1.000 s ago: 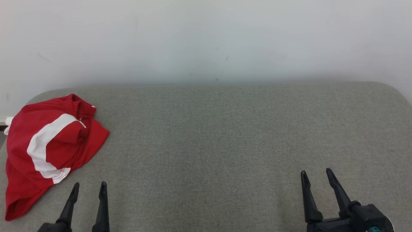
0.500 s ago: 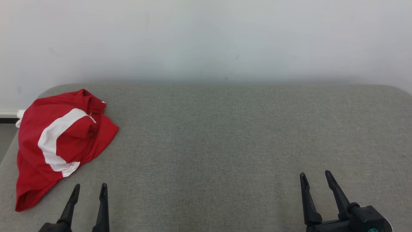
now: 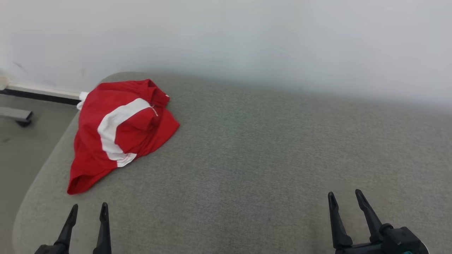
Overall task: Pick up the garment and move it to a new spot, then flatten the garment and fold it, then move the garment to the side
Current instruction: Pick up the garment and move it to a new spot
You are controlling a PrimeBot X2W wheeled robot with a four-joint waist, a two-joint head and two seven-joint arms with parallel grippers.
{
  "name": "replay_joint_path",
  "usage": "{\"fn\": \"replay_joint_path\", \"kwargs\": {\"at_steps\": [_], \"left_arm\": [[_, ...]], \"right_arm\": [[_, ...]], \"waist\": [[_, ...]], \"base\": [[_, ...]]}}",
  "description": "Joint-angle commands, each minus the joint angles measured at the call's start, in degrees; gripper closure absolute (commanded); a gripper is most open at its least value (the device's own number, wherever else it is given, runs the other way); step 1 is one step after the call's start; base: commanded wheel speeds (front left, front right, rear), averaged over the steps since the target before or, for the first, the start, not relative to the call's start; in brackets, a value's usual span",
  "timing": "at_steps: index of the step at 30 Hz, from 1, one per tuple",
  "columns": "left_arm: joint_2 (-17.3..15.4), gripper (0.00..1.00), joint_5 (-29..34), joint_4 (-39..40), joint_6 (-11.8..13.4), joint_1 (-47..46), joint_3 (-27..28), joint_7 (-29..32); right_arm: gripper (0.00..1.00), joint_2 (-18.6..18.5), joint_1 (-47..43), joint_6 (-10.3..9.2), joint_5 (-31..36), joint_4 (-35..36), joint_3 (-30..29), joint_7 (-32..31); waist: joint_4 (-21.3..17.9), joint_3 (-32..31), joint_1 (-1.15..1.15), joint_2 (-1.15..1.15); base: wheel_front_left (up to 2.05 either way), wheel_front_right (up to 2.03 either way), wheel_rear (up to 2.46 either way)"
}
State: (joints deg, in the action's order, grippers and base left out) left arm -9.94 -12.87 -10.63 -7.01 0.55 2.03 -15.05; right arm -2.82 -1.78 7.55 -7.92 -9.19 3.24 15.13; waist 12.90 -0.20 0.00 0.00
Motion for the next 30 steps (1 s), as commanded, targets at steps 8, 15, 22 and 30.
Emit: {"fn": "replay_joint_path", "kwargs": {"at_steps": [8, 15, 22, 30], "left_arm": [[0.1, 0.00, 0.3, 0.2, 1.1, 0.8, 0.9, -0.2], [0.9, 0.00, -0.3, 0.1, 2.2, 1.4, 1.9, -0.2], [0.9, 0.00, -0.6, 0.2, 2.4, 0.6, 2.5, -0.2], [0.7, 0.00, -2.1, -0.4, 2.0, -1.9, 3.6, -0.2]], "right_arm": [[0.00, -0.1, 0.0, -0.12, 0.1, -0.3, 0.5, 0.0], [0.00, -0.1, 0.4, -0.12, 0.7, -0.5, 0.9, 0.0], [0.00, -0.1, 1.1, -0.12, 1.4, -0.7, 0.7, 0.0], [0.00, -0.1, 2.7, -0.12, 2.3, -1.0, 1.2, 0.0]], "waist": [[9.7, 0.0, 0.00, 0.00], [13.6, 0.6, 0.00, 0.00], [15.2, 1.8, 0.00, 0.00], [13.0, 4.2, 0.00, 0.00]], "base": [[0.00, 0.00, 0.00], [0.00, 0.00, 0.00], [0.00, 0.00, 0.00], [0.00, 0.00, 0.00]]}}
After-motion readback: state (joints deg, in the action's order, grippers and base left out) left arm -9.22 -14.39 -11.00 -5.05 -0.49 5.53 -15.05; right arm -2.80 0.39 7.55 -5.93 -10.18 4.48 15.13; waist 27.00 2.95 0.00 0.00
